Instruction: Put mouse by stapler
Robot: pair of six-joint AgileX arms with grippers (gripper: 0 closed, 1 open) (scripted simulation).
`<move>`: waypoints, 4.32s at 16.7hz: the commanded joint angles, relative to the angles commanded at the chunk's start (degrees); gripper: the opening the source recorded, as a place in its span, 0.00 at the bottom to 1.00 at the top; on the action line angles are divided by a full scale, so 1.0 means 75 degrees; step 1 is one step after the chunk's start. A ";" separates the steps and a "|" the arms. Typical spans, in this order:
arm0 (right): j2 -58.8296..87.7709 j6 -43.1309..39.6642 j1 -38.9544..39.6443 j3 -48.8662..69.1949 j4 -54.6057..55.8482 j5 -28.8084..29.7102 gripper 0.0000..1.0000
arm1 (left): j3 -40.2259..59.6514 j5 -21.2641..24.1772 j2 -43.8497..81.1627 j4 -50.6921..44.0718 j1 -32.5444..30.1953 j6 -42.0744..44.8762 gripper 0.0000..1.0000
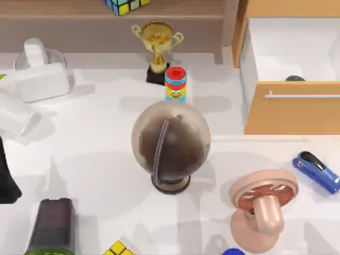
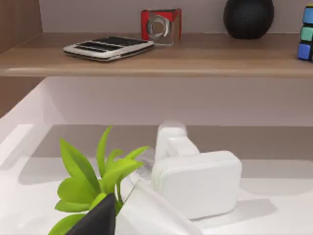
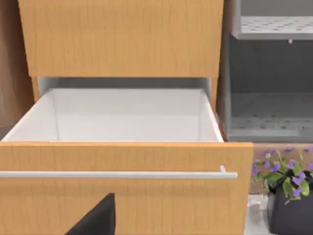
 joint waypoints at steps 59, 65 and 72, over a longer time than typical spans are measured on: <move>1.8749 0.1424 0.1029 1.5892 -0.8365 0.0161 1.00 | 0.0000 0.0000 0.0000 0.0000 0.0000 0.0000 1.00; 1.8749 0.1424 0.1029 1.5892 -0.8365 0.0161 0.62 | 0.0000 0.0000 0.0000 0.0000 0.0000 0.0000 1.00; 1.8749 0.1424 0.1029 1.5892 -0.8365 0.0161 0.10 | 0.0000 0.0000 0.0000 0.0000 0.0000 0.0000 1.00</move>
